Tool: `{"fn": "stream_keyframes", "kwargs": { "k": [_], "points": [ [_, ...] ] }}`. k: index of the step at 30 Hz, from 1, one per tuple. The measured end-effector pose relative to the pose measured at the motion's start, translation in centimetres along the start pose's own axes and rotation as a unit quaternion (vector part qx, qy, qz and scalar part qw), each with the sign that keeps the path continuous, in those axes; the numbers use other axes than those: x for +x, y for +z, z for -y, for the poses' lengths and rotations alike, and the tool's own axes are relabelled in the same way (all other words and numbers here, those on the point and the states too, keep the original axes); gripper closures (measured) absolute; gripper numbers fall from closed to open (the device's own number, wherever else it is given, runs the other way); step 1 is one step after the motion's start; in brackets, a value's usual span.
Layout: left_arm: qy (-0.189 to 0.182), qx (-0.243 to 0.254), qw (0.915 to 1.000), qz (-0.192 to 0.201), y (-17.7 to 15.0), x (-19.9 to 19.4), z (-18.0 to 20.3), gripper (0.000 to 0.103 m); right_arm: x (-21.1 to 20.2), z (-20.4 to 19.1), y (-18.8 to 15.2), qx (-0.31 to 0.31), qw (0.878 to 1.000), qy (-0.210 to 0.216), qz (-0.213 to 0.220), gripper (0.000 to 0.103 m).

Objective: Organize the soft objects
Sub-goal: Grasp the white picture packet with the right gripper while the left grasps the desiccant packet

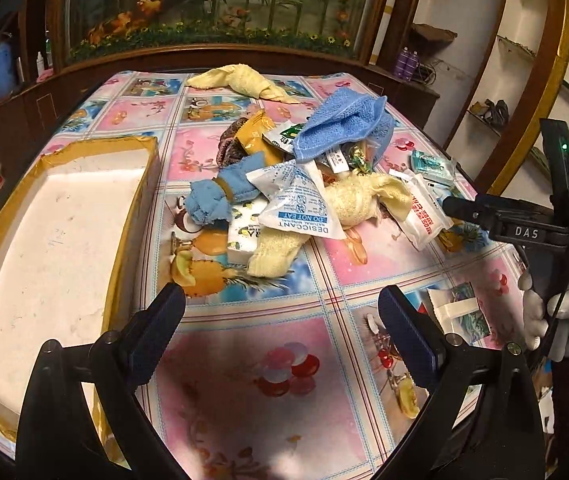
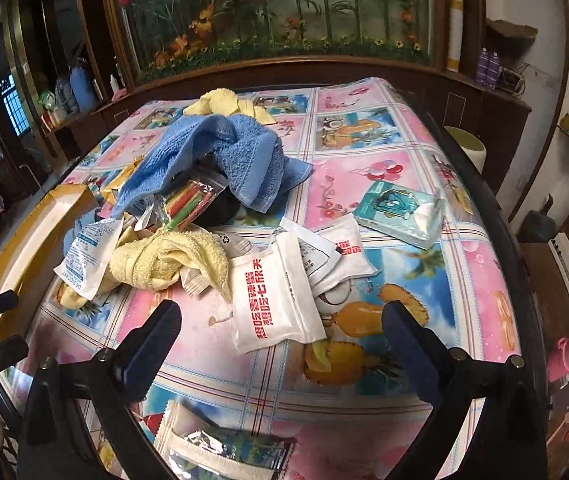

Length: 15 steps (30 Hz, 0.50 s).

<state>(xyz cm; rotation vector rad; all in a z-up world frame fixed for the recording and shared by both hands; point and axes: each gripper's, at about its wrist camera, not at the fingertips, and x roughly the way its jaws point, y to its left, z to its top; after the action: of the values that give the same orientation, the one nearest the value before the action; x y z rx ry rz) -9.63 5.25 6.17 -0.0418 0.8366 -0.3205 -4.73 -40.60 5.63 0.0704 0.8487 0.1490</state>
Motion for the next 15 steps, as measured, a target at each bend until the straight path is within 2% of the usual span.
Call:
{"fn": "stream_keyframes", "kwargs": {
  "k": [4, 7, 9, 10, 11, 12, 13, 14, 15],
  "points": [
    [-0.012, -0.012, 0.9998, 0.010, 2.6, 1.0, -0.3, 0.005, 2.6, -2.0, 0.5, -0.038, 0.999, -0.003, -0.034, 0.003],
    [-0.040, -0.032, 0.9987, 0.007, 4.8, 3.3, -0.2, 0.005, 4.1, -2.5, 0.3, -0.052, 0.997, -0.011, -0.055, 0.008],
    [-0.043, -0.035, 0.9985, -0.002, 6.0, 5.2, 0.2, 0.005, 4.6, -2.4, 0.3, -0.048, 0.997, -0.007, -0.061, 0.013],
    [-0.042, -0.033, 0.9986, -0.008, 6.3, 6.1, 0.5, 0.011, 4.7, -2.3, 0.2, -0.047, 0.997, -0.003, -0.064, 0.024],
    [-0.040, -0.022, 0.9988, -0.017, 6.6, 6.9, 1.0, 0.020, 4.8, -2.1, 0.1, -0.044, 0.997, 0.004, -0.068, 0.042],
    [-0.030, -0.002, 0.9989, -0.037, 6.6, 7.9, 1.6, 0.050, 5.0, -1.8, 0.0, -0.040, 0.996, 0.011, -0.075, 0.048],
    [-0.017, 0.010, 0.9982, -0.056, 6.4, 8.8, 1.9, 0.062, 5.0, -1.6, 0.1, -0.036, 0.996, 0.017, -0.077, 0.052],
    [-0.027, 0.010, 0.9977, -0.062, 5.9, 9.2, 2.0, 0.062, 4.7, -1.5, -0.1, -0.035, 0.996, 0.022, -0.074, 0.060],
    [-0.031, 0.011, 0.9977, -0.059, 5.6, 9.0, 2.0, 0.064, 4.4, -1.1, -0.1, -0.034, 0.996, 0.027, -0.074, 0.061]
  ]
}}
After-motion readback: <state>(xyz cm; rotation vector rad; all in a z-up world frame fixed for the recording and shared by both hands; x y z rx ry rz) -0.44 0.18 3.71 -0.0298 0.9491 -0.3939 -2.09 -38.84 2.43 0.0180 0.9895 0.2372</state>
